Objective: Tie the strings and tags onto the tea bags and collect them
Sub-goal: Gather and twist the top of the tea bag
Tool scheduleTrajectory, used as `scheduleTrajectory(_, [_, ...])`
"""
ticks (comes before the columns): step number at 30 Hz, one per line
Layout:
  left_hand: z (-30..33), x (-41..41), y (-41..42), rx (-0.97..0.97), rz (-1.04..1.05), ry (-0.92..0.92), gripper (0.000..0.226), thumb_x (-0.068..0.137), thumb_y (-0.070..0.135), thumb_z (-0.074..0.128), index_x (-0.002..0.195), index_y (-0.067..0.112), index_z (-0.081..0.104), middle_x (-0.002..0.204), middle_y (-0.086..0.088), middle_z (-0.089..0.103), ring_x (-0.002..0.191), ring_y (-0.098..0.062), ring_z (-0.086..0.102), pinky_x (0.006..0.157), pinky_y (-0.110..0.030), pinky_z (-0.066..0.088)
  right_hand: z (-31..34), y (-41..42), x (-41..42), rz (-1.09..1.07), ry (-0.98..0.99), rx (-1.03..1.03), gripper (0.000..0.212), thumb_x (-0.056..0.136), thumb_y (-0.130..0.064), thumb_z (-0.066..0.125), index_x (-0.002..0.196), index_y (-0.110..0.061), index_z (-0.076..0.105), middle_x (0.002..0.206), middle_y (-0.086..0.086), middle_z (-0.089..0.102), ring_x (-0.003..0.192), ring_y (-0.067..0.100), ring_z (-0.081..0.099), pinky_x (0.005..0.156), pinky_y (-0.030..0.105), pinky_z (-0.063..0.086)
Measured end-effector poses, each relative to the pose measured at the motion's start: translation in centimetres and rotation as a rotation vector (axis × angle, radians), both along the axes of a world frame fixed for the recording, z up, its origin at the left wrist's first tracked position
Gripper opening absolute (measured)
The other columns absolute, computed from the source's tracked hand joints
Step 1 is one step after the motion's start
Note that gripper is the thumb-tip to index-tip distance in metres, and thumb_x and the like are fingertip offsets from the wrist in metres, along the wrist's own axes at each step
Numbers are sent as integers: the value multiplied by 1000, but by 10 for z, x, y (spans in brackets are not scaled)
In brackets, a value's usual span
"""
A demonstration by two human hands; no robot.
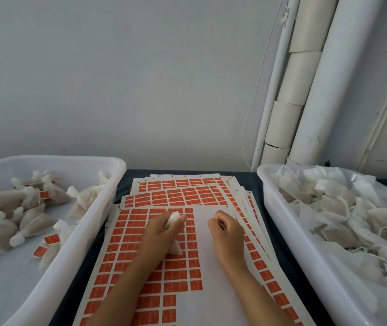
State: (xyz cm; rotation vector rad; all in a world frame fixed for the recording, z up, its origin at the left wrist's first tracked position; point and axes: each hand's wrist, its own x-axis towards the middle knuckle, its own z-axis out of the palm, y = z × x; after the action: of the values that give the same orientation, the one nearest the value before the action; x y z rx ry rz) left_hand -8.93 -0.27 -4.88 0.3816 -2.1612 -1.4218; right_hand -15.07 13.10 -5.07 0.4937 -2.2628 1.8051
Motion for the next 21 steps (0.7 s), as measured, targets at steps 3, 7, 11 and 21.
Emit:
scheduleTrajectory(3, [0, -2, 0, 11, -52, -14, 29, 92, 37, 51, 71, 18, 56, 54, 10, 59, 51, 0, 58, 49, -6, 43, 2, 1, -3, -9, -15, -7, 36, 91, -14, 53, 56, -20, 47, 53, -9, 52, 52, -2, 50, 48, 2, 38])
scheduleTrajectory(7, [-1, -3, -1, 49, -43, 4, 32, 95, 36, 47, 69, 20, 54, 53, 13, 58, 51, 0, 57, 48, -6, 42, 1, -1, -2, 65, -124, -39, 33, 94, -16, 48, 61, -15, 49, 54, -5, 55, 49, 7, 47, 47, 7, 38])
scheduleTrajectory(11, [2, -2, -2, 92, -71, 17, 39, 96, 37, 44, 66, 17, 55, 52, 11, 59, 47, -1, 55, 48, -5, 41, 10, -2, 0, 308, -289, -273, 25, 95, -17, 47, 80, -15, 67, 74, -6, 68, 67, 11, 61, 65, 14, 50])
scheduleTrajectory(21, [17, 11, -2, 534, -387, -81, 48, 90, 57, 30, 110, 33, 66, 104, 14, 71, 97, -5, 67, 76, -19, 52, 8, -5, 9, 495, -331, -319, 40, 97, -14, 39, 60, -18, 55, 74, 6, 65, 71, 16, 61, 72, 23, 53])
